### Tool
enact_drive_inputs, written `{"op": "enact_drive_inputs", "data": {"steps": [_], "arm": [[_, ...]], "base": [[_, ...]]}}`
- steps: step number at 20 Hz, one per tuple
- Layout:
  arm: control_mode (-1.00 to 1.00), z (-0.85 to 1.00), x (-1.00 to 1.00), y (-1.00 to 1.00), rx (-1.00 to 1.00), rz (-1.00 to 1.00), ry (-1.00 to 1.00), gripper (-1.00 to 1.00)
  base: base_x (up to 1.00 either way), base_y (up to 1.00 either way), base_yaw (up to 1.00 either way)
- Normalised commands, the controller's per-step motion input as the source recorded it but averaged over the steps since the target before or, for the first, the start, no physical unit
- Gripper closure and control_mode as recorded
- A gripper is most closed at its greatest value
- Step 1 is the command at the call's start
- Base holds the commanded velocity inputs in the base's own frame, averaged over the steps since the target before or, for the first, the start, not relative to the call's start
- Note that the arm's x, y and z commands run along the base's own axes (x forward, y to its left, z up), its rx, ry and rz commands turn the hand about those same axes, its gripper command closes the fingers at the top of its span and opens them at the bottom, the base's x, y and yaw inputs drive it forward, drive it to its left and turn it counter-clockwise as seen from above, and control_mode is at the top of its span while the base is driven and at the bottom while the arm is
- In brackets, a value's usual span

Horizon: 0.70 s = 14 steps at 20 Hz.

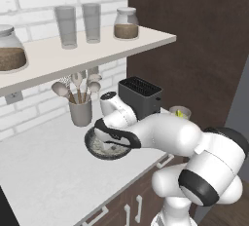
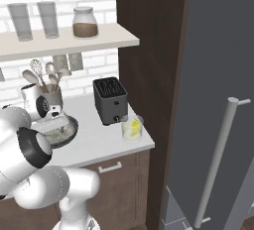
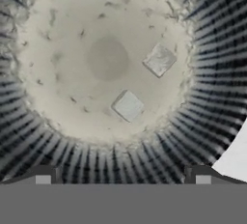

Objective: Grab a lemon wedge from the fridge and one ice cube from the ice bowl, and put them in the glass of lemonade.

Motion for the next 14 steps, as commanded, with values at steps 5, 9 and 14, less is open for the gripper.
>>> {"op": "enact_drive_inputs", "data": {"steps": [5, 9, 14], "arm": [[-1.0, -0.13, 0.22, 0.0, 0.0, 0.05, 0.05, -1.0], [-1.0, -0.22, 0.26, 0.0, 0.0, 0.03, 0.03, -1.0], [-1.0, -0.24, 0.13, 0.0, 0.0, 0.01, 0.02, -1.0]], "base": [[0.0, 0.0, 0.0], [0.0, 0.0, 0.0], [0.0, 0.0, 0.0]]}}
